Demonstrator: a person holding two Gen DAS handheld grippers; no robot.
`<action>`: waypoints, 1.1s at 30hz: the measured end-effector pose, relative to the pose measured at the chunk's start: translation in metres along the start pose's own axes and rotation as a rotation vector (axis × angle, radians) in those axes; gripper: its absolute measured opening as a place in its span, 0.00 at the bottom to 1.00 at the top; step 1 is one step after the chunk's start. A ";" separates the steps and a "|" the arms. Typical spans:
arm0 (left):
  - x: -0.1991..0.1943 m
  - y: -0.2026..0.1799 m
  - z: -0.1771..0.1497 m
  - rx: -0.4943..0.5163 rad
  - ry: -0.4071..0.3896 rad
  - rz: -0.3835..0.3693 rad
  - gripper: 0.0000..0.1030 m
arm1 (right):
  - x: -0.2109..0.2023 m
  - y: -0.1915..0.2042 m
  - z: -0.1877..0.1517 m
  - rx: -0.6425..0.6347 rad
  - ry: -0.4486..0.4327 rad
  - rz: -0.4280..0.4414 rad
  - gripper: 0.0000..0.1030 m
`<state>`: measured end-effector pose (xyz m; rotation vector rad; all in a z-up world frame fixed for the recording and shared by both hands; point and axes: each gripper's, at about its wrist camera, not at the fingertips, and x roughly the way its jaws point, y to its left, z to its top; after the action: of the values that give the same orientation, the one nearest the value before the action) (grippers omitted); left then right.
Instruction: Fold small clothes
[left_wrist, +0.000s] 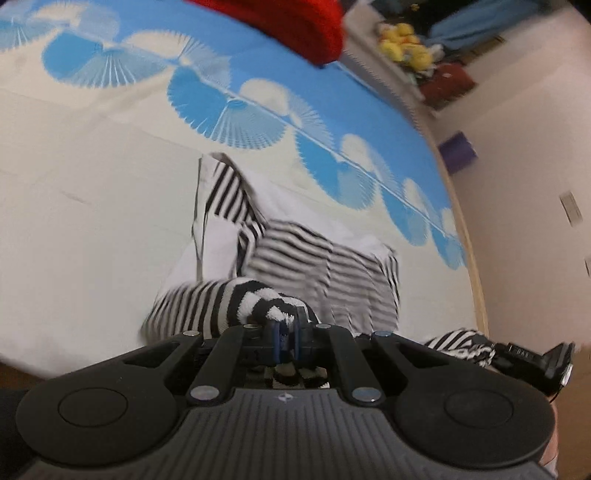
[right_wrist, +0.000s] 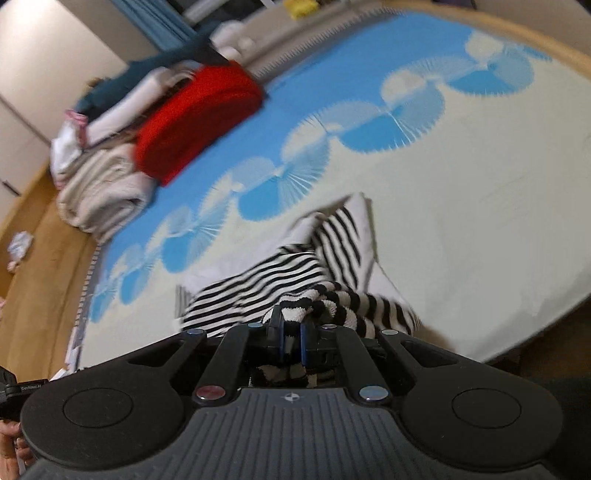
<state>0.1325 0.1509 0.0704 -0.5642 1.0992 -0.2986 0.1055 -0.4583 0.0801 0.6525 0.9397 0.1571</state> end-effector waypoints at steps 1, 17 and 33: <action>0.019 0.008 0.017 -0.025 0.009 0.012 0.07 | 0.019 -0.002 0.008 -0.001 0.011 -0.002 0.07; 0.093 0.036 0.100 -0.016 -0.089 0.028 0.53 | 0.131 -0.018 0.086 -0.184 -0.130 -0.071 0.49; 0.150 -0.013 0.061 0.445 -0.038 0.328 0.68 | 0.178 0.024 0.038 -0.789 0.009 -0.209 0.58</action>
<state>0.2529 0.0835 -0.0150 0.0077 1.0283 -0.2338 0.2449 -0.3856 -0.0146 -0.1741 0.8589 0.3209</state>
